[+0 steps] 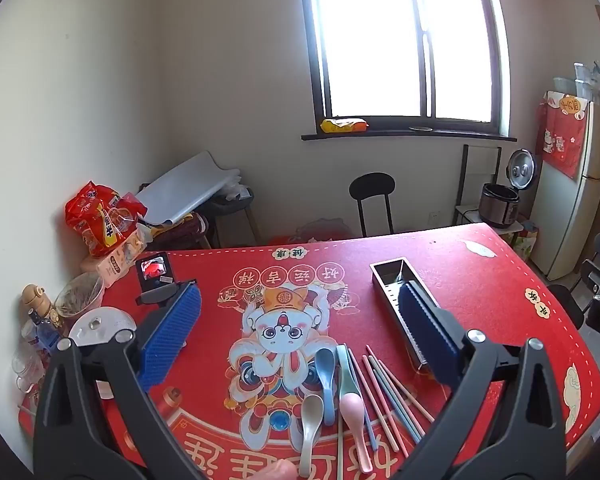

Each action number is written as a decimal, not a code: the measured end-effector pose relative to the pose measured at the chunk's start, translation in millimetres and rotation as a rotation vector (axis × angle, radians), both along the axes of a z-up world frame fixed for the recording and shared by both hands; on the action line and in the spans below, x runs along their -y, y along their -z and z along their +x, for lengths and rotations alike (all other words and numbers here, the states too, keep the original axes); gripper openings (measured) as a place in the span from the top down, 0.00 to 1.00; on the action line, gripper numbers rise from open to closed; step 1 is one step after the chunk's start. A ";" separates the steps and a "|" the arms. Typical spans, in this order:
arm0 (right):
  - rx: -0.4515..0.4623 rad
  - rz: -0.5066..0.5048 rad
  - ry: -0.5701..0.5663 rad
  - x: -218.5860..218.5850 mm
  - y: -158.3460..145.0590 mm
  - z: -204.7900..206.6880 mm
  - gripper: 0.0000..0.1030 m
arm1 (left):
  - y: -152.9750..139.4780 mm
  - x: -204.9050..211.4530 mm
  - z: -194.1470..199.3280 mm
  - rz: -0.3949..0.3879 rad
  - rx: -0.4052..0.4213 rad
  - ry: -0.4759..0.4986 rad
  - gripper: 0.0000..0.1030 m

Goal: Organize utensils

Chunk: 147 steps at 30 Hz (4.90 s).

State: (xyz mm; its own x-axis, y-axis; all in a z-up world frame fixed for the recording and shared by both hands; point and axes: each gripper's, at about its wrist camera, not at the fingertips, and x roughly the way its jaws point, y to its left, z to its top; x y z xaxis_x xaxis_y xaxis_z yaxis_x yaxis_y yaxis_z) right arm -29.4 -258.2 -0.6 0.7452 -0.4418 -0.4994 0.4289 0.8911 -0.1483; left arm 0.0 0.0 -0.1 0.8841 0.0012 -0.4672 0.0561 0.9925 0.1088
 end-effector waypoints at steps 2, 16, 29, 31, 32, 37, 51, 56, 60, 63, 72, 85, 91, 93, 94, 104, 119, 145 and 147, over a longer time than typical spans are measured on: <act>0.000 -0.001 0.000 -0.5 1.2 -1.2 0.05 | -0.1 0.1 0.0 0.003 -0.002 0.001 0.05; 0.001 0.001 0.002 0.9 2.8 -0.8 0.05 | 1.6 -0.8 -2.0 0.003 -0.002 0.001 0.05; 0.002 0.002 0.005 1.8 3.0 -1.6 0.05 | 3.6 -1.8 -0.7 0.005 -0.002 -0.001 0.05; 0.001 0.003 0.007 2.7 2.6 -1.6 0.05 | 4.5 -2.9 0.2 0.005 -0.002 -0.001 0.05; 0.001 0.003 0.008 2.8 2.9 -1.4 0.05 | 4.4 -3.0 0.3 0.004 -0.002 0.000 0.05; 0.002 0.002 0.006 3.0 2.9 -1.9 0.05 | 4.4 -2.8 0.3 0.005 -0.003 -0.001 0.05; 0.000 0.007 0.013 4.5 4.7 -2.9 0.05 | 3.0 -3.9 0.6 0.006 -0.002 -0.001 0.05; 0.001 0.007 0.012 4.7 4.9 -2.8 0.05 | 3.3 -5.0 0.5 0.006 0.003 -0.001 0.05; -0.002 0.009 0.012 4.3 4.5 -2.3 0.05 | 2.0 -6.4 1.1 0.006 0.000 -0.003 0.05; -0.001 0.009 0.012 4.4 4.5 -2.4 0.05 | 0.9 -4.8 0.8 0.006 0.000 -0.006 0.05; -0.001 0.011 0.015 4.3 6.5 -3.3 0.05 | 0.3 -4.7 0.7 0.006 0.000 -0.005 0.05; -0.026 0.084 -0.047 3.9 15.3 4.4 0.05 | 4.1 -9.9 8.3 -0.053 -0.046 0.054 0.05; -0.058 0.176 -0.155 5.2 23.1 21.4 0.05 | 18.5 -32.5 26.6 -0.107 -0.116 0.016 0.05; -0.082 0.227 -0.204 6.5 30.6 32.1 0.05 | 28.1 -41.8 33.5 -0.103 -0.148 0.003 0.05; -0.096 0.253 -0.233 6.1 35.5 38.4 0.05 | 34.9 -47.1 37.7 -0.103 -0.166 0.001 0.05; -0.283 0.282 -0.489 -20.6 105.7 88.5 0.05 | 114.0 -104.9 64.1 -0.196 -0.378 -0.047 0.06; -0.605 0.420 -0.577 -52.8 225.4 120.7 0.05 | 235.5 -104.4 64.5 -0.235 -0.627 0.066 0.22; -0.614 0.294 -0.547 -44.2 262.5 116.2 0.38 | 274.9 -76.6 68.5 -0.324 -0.743 0.209 0.57; -0.614 0.296 -0.554 -45.4 262.1 114.9 0.38 | 276.5 -81.0 70.0 -0.361 -0.747 0.208 0.62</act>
State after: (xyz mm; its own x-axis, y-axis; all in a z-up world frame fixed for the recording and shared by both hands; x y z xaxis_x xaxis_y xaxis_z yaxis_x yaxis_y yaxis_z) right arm 85.5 -212.7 -262.7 0.3762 0.1151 -0.9194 -0.1562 0.9859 0.0596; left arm 70.1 81.0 -276.6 0.3101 -0.3878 -0.8680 0.1724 0.9208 -0.3498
